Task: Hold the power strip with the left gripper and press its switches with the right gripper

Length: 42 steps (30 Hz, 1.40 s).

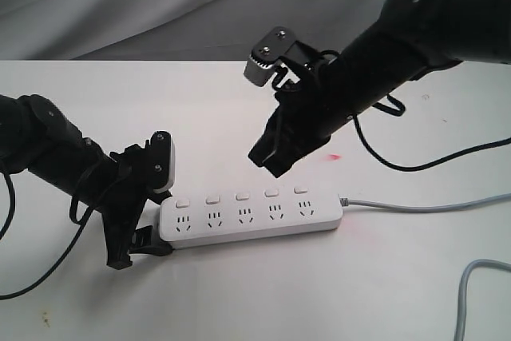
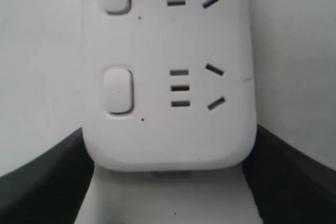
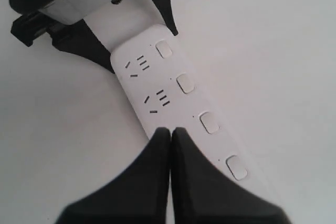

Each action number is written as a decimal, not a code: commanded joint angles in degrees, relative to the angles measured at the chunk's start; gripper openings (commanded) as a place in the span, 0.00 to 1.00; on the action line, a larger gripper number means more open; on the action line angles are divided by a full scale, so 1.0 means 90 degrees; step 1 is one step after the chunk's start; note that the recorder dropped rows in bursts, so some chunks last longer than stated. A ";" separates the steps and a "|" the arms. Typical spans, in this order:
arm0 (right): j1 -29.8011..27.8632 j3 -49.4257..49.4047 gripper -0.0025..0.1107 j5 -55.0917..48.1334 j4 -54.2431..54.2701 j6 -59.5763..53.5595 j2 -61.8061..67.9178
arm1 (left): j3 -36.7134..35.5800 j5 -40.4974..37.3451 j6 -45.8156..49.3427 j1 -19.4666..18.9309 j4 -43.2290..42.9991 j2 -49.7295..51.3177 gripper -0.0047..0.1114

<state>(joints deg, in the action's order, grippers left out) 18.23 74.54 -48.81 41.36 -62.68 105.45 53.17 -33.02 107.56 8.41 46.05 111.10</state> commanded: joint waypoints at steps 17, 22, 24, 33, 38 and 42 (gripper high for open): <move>0.0642 0.1247 0.02 0.0426 0.0853 -0.0844 0.1743 | -0.0060 -0.0028 0.0086 0.0021 -0.0237 0.0131 0.44; 0.0784 0.1247 0.14 0.0675 0.1112 -0.1222 0.1785 | -0.0060 -0.0028 0.0086 0.0021 -0.0237 0.0131 0.44; 0.0846 0.1247 0.22 0.0797 0.1301 -0.1391 0.1830 | -0.0060 -0.0028 0.0086 0.0021 -0.0237 0.0131 0.44; 0.0969 0.1247 0.31 0.1362 0.1474 -0.2034 0.1995 | -0.0060 -0.0028 0.0100 0.0021 -0.0237 0.0131 0.44; 0.0969 0.1247 0.31 0.1363 0.1637 -0.2418 0.2050 | -0.0060 -0.0028 0.0100 0.0021 -0.0237 0.0131 0.44; 0.0969 0.1247 0.31 0.1363 0.1938 -0.2759 0.2179 | -0.0060 -0.0028 0.0100 0.0021 -0.0237 0.0131 0.44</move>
<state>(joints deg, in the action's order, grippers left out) 26.81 85.60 -36.89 56.48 -84.99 124.42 53.17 -33.02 107.56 8.41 46.05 111.10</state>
